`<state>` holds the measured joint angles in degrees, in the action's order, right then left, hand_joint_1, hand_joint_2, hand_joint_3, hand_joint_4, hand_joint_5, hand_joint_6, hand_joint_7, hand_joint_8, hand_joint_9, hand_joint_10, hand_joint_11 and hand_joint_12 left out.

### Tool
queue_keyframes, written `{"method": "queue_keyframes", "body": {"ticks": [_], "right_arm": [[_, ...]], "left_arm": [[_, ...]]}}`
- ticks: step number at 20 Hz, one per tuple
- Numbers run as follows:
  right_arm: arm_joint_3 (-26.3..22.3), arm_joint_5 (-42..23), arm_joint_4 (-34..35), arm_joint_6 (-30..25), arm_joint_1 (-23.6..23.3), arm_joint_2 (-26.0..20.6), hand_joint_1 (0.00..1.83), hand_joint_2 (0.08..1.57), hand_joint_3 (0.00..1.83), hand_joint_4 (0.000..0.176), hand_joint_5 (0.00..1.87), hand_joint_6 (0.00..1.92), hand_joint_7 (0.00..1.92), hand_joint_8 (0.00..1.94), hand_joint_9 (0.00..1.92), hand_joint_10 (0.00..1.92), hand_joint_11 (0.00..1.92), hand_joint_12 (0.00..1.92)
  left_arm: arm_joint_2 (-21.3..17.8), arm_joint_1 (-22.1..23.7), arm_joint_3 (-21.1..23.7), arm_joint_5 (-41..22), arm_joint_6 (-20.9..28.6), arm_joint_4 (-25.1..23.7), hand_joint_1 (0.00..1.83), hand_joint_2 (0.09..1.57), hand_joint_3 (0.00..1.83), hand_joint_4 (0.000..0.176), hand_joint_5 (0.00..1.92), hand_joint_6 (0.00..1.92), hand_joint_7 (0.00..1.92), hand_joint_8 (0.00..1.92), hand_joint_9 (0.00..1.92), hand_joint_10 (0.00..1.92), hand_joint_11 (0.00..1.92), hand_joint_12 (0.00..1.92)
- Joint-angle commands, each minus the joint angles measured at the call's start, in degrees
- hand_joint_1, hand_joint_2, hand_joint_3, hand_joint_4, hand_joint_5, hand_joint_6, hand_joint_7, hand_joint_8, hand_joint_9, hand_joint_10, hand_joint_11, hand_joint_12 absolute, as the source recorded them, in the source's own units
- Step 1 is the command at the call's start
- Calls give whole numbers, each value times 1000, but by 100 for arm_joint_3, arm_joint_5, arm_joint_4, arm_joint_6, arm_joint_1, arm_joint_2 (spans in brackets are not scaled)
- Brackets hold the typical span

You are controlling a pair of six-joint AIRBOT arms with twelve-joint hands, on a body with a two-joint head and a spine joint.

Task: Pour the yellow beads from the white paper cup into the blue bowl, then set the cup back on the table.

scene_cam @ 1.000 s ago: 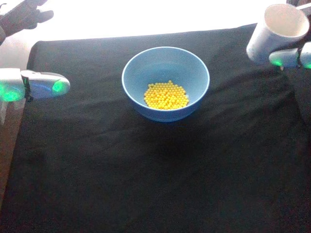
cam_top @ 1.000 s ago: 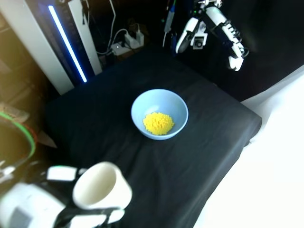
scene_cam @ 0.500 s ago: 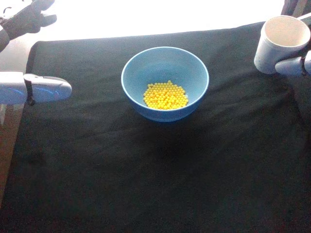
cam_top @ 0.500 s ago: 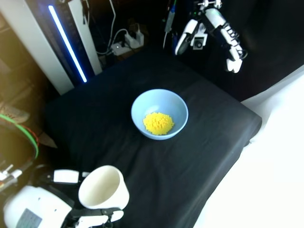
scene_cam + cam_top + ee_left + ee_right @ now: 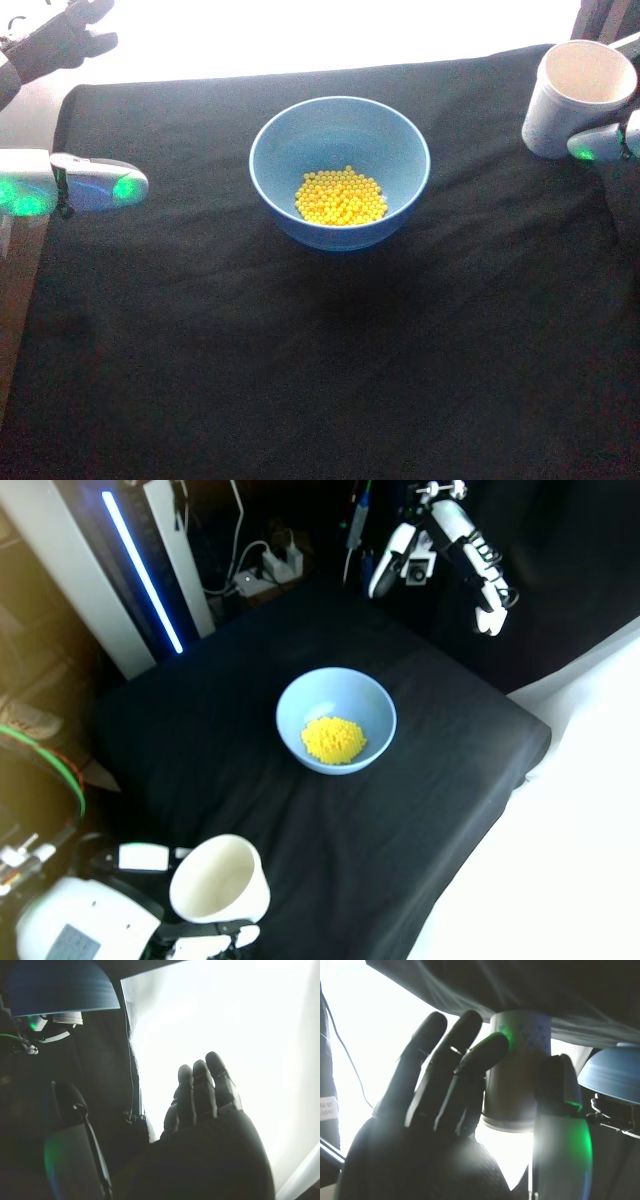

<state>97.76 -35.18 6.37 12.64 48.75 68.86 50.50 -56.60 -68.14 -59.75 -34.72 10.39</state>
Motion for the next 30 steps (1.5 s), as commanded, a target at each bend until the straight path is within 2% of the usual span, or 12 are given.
{"method": "queue_keyframes", "body": {"ticks": [1, 2, 3, 4, 7, 8, 9, 12, 14, 16, 22, 30], "right_arm": [[39, -449, 92, -9, -45, 4, 1250, 1117, 0, 0, 1047, 1029, 915, 920, 970, 72, 436, 1182], [42, -449, 76, -39, -45, 4, 1168, 1126, 3, 0, 943, 1029, 892, 164, 893, 13, 329, 1214], [42, -449, 62, -48, -45, 4, 1340, 1022, 0, 0, 793, 442, 917, 81, 899, 14, 261, 1291], [42, -450, 39, -66, -45, 4, 1261, 956, 0, 0, 660, 135, 835, 20, 811, 2, 230, 1191], [39, -451, -20, -84, -45, 4, 1151, 872, 0, 0, 417, 5, 647, 0, 606, 0, 81, 1121], [36, -452, -38, -84, -45, 4, 1171, 845, 0, 21, 333, 1, 498, 0, 476, 0, 15, 990], [24, -452, -79, -84, -45, 4, 1078, 798, 0, 95, 155, 0, 289, 2, 278, 2, 0, 650], [13, -455, -114, -84, -52, 4, 1026, 741, 0, 146, 9, 0, 149, 2, 142, 0, 0, 344], [-7, -471, -129, -83, -54, 1, 983, 708, 0, 153, 0, 0, 155, 1, 141, 3, 0, 416], [-60, -500, -159, -82, -54, -68, 946, 697, 0, 172, 0, 0, 75, 2, 28, 7, 0, 164], [-326, -504, -369, 34, -153, -457, 849, 622, 0, 176, 0, 0, 4, 0, 0, 0, 0, 0], [-1120, -444, -394, 1408, -426, -1312, 763, 571, 0, 176, 0, 0, 0, 0, 0, 0, 0, 0]], "left_arm": [[10, 70, -24, -704, 49, 96, 744, 781, 0, 0, 0, 0, 269, 0, 199, 0, 0, 670], [13, 70, -25, -696, 49, 97, 781, 784, 0, 0, 0, 0, 273, 1, 195, 0, 0, 630], [16, 70, -25, -695, 49, 96, 771, 797, 1, 0, 0, 0, 275, 1, 200, 1, 0, 671], [17, 70, -27, -695, 49, 95, 758, 795, 0, 0, 0, 0, 275, 1, 208, 3, 0, 683], [14, 71, -28, -693, 53, 91, 747, 798, 0, 0, 0, 0, 269, 1, 214, 5, 2, 687], [14, 71, -28, -693, 56, 91, 743, 792, 0, 0, 0, 0, 257, 0, 216, 6, 0, 684], [15, 71, -28, -692, 57, 91, 763, 788, 0, 0, 0, 0, 263, 4, 214, 4, 5, 673], [17, 71, -28, -695, 62, 92, 793, 791, 1, 0, 0, 0, 260, 0, 192, 0, 0, 611], [16, 71, -27, -706, 73, 92, 770, 792, 1, 0, 0, 0, 251, 1, 183, 0, 0, 603], [14, 70, -29, -708, 83, 93, 772, 785, 0, 0, 0, 0, 265, 3, 183, 2, 0, 612], [129, 232, -148, -448, 140, -31, 733, 776, 0, 0, 0, 0, 181, 0, 118, 0, 0, 523], [62, 226, -164, -482, 152, 79, 727, 780, 0, 0, 0, 0, 92, 0, 86, 0, 0, 415]]}}
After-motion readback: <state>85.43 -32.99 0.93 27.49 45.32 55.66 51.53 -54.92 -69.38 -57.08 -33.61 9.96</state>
